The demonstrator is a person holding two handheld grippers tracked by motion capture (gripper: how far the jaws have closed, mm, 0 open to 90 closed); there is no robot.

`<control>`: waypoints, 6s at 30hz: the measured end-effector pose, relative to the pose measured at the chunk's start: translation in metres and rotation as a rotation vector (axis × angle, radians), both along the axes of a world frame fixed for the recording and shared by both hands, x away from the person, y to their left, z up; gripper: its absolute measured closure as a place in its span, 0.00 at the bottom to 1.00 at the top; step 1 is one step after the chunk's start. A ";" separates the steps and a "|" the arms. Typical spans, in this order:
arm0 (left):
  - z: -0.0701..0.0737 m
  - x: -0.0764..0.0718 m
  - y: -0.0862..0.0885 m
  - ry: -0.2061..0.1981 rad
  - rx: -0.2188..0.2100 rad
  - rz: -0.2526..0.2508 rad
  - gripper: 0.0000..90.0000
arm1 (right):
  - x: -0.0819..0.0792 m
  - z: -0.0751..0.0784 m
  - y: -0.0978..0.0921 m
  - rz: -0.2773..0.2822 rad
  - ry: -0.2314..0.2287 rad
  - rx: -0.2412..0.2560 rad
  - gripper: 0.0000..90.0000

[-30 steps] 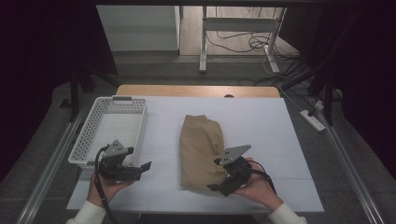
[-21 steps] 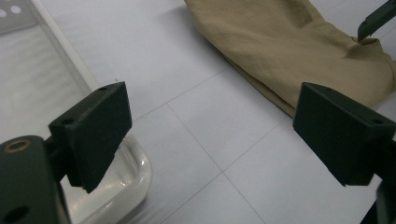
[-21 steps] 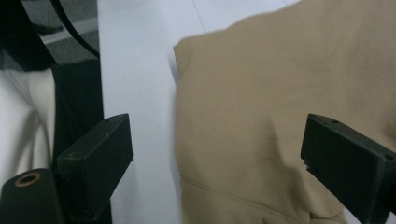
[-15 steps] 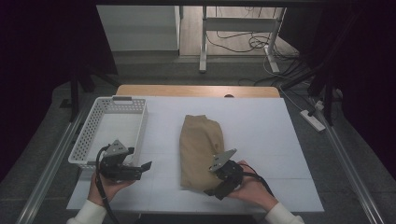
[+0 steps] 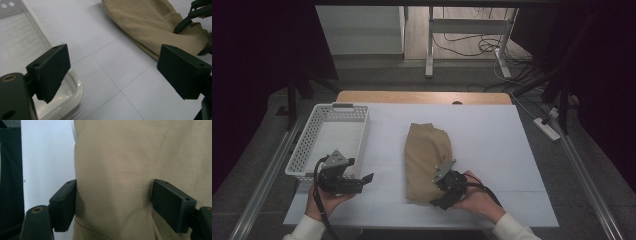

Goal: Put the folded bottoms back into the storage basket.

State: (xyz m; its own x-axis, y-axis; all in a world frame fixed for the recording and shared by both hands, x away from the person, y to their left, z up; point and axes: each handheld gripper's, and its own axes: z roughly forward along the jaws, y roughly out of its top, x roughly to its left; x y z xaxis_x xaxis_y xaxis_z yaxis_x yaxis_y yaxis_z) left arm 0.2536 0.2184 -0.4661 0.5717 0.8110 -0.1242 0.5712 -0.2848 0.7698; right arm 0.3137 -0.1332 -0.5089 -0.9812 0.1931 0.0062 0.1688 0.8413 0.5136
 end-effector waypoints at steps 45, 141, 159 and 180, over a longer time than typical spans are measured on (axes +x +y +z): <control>0.015 0.005 -0.018 -0.009 0.006 0.017 0.12 | -0.006 0.021 -0.022 0.010 0.021 0.139 0.90; 0.026 0.151 -0.108 0.099 0.022 -0.080 0.12 | -0.005 0.016 -0.023 0.005 0.015 0.197 0.89; 0.014 0.175 -0.121 0.129 0.048 -0.076 0.12 | -0.005 0.015 -0.021 0.009 0.019 0.189 0.89; -0.006 0.195 -0.133 0.188 0.048 -0.077 0.12 | -0.005 0.014 -0.021 0.016 0.008 0.188 0.89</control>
State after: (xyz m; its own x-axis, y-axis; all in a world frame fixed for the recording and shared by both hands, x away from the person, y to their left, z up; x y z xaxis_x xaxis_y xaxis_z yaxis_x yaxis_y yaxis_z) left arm 0.4488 0.0850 -0.4720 0.6025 0.7735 -0.1966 0.6787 -0.3669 0.6361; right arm 0.3083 -0.1539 -0.4951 -0.9838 0.1724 0.0483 0.1609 0.7330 0.6609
